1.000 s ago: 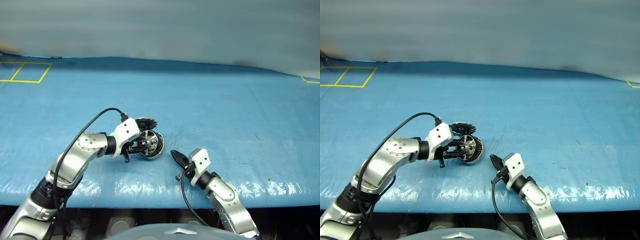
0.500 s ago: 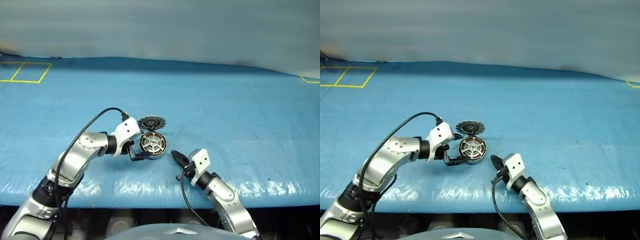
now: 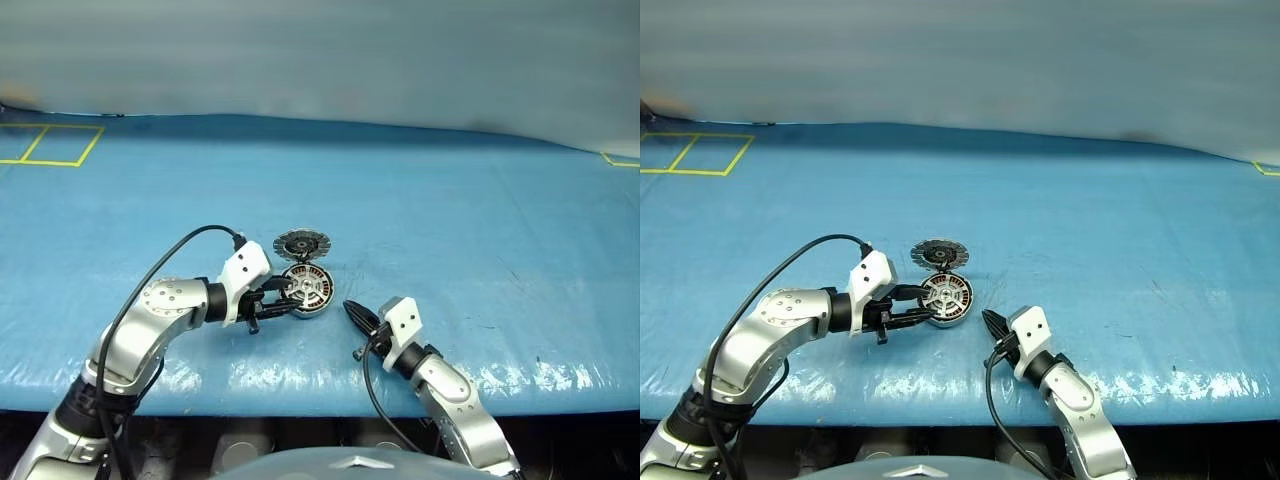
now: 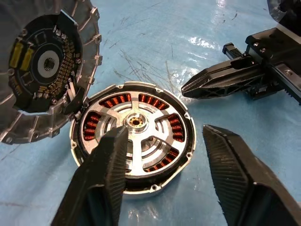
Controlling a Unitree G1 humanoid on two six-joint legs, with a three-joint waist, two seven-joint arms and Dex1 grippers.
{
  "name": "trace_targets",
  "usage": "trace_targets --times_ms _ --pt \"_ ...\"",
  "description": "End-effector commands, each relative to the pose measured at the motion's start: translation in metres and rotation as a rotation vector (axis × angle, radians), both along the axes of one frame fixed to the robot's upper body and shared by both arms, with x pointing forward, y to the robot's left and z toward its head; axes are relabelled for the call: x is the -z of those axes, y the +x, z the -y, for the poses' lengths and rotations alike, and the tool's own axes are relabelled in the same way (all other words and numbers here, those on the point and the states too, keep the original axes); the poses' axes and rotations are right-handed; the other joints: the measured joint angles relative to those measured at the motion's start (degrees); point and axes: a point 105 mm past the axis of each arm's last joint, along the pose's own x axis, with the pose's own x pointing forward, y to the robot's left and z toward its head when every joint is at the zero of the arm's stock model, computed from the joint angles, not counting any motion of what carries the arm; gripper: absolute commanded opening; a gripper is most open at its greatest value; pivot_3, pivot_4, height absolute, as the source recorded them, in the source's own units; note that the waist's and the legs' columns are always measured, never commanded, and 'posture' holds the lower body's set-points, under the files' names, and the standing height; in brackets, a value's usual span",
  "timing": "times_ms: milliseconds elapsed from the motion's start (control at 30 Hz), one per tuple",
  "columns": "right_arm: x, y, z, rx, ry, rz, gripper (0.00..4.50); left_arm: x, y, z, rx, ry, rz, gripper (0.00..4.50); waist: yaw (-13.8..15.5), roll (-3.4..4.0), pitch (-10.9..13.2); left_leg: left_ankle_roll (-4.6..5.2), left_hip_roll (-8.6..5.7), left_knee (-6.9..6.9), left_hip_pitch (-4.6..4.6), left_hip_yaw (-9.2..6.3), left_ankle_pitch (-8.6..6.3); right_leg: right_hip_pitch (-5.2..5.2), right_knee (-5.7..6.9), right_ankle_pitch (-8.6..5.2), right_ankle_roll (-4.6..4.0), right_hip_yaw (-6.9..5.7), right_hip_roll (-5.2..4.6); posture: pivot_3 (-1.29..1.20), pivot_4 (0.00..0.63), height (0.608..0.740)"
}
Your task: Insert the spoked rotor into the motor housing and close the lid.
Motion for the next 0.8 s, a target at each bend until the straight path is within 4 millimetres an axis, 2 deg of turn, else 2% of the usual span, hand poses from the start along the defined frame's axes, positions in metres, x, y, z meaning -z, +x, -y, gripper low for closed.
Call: trace_targets --times_ms 33,100,133,300,400,633,700,800 --pt "-0.014 0.001 -0.001 -0.007 0.019 0.043 0.00 -0.014 0.004 0.000 -0.044 -0.048 0.075 0.83 0.1 0.00 0.0 0.00 0.00 0.01 0.00 0.00 0.00 0.00 0.00 0.00 0.00 0.00 -0.01 0.00 0.150 0.740" --pt "-0.013 0.001 -0.002 -0.013 0.017 0.041 0.00 -0.013 0.006 0.000 -0.062 -0.053 0.083 0.14 0.1 0.00 0.0 0.00 -0.01 0.03 0.00 0.00 0.00 0.02 0.00 0.00 0.00 -0.01 -0.02 0.00 0.150 0.740" --pt "-0.013 0.002 -0.003 -0.015 0.017 0.040 0.00 -0.012 0.008 0.001 -0.067 -0.049 0.088 0.06 0.1 0.00 0.0 0.01 -0.02 0.03 0.00 0.00 0.00 0.03 0.00 0.00 0.01 -0.01 -0.02 0.00 0.150 0.740" --pt "-0.013 0.002 -0.003 -0.018 0.015 0.038 0.00 -0.004 0.018 0.006 -0.058 -0.016 0.083 0.06 0.1 0.00 0.0 0.00 -0.01 0.03 0.01 0.00 0.00 0.02 0.03 0.01 0.00 -0.02 0.02 0.00 0.150 0.740" --pt "-0.013 0.002 -0.001 -0.010 0.013 0.038 0.00 0.007 0.023 0.002 -0.070 0.050 0.068 0.06 0.1 0.00 0.0 0.00 -0.03 0.03 0.01 0.01 0.00 0.03 0.03 0.01 0.01 -0.01 0.04 0.00 0.150 0.740" --pt "-0.012 0.001 0.000 0.002 0.013 0.034 0.00 0.012 0.021 0.005 -0.048 0.058 0.033 0.06 0.0 0.00 0.0 0.00 -0.01 0.00 0.00 0.00 0.00 -0.01 0.03 0.00 0.00 -0.01 0.04 0.00 0.150 0.740" --pt "-0.012 0.001 -0.001 0.003 0.014 0.034 0.00 0.010 0.020 0.008 -0.040 0.041 0.039 0.06 0.0 0.00 0.0 0.01 -0.01 0.01 0.00 0.01 0.00 0.00 0.03 0.00 0.00 -0.01 0.03 0.00 0.150 0.740" --pt "-0.012 0.001 0.000 0.004 0.013 0.033 0.00 -0.004 0.016 0.015 -0.002 -0.039 0.074 0.06 0.0 0.00 0.0 0.01 -0.02 0.02 0.00 0.02 0.00 0.00 0.03 0.01 0.01 -0.01 0.02 0.00 0.150 0.740"
